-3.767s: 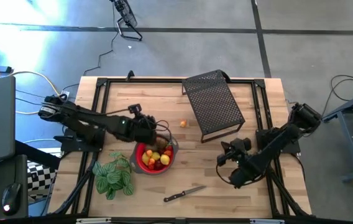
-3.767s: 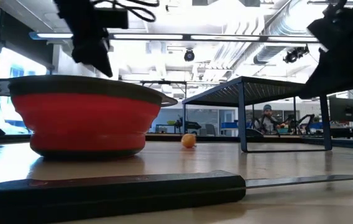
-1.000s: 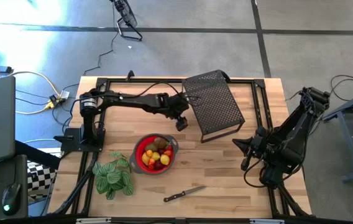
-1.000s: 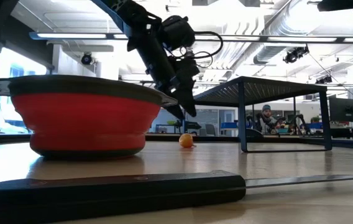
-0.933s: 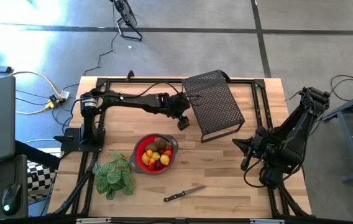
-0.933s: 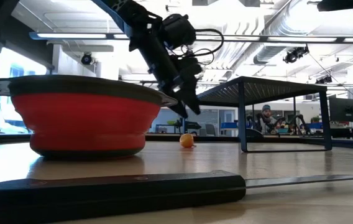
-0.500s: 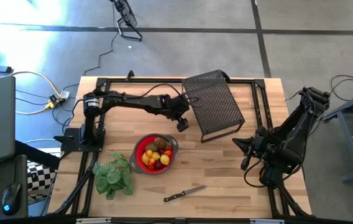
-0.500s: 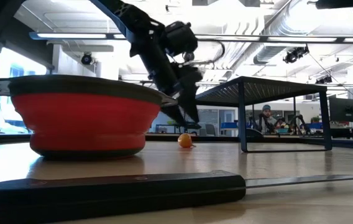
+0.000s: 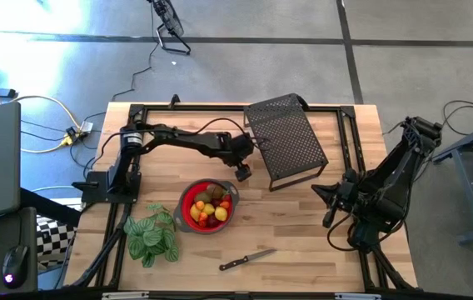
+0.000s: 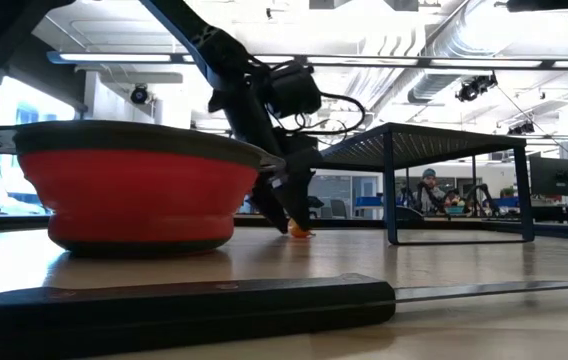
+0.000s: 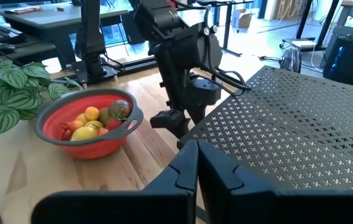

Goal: Pick & Place Fruit
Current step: Put the orange pear into the strainer bowl

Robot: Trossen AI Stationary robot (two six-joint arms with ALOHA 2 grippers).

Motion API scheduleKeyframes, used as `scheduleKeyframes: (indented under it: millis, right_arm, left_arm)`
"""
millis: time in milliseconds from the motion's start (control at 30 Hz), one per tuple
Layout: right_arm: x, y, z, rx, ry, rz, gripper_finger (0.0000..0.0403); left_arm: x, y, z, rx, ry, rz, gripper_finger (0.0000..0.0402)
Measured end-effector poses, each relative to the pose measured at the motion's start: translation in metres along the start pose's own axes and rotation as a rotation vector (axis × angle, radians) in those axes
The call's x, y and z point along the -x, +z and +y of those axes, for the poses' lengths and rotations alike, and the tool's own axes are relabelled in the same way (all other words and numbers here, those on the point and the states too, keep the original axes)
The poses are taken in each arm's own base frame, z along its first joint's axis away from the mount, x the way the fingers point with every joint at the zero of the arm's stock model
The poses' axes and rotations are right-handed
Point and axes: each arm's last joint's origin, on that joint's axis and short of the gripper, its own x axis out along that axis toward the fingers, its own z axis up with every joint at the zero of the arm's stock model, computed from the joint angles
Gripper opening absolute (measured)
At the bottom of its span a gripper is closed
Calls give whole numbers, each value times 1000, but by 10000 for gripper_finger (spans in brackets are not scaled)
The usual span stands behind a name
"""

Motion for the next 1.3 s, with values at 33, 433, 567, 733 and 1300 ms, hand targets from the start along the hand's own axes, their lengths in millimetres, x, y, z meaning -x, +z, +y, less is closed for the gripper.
scheduleKeyframes:
  millis: [33, 433, 567, 733, 1300]
  right_arm:
    - [0, 0, 0, 0, 0, 0, 3]
    - [0, 0, 0, -2, 0, -3, 3]
    - [0, 0, 0, -2, 0, -3, 3]
    - [0, 0, 0, -3, 0, -3, 3]
    - [0, 0, 0, -3, 0, -3, 3]
  left_arm:
    - [-2, 0, 0, 0, 3, -3, 301]
    - [-3, 2, -1, 0, 0, -24, 301]
    - [-3, 2, -1, 0, -1, -23, 287]
    - [-3, 2, -1, 0, -9, -21, 241]
    - [-3, 2, -1, 0, -10, -20, 155]
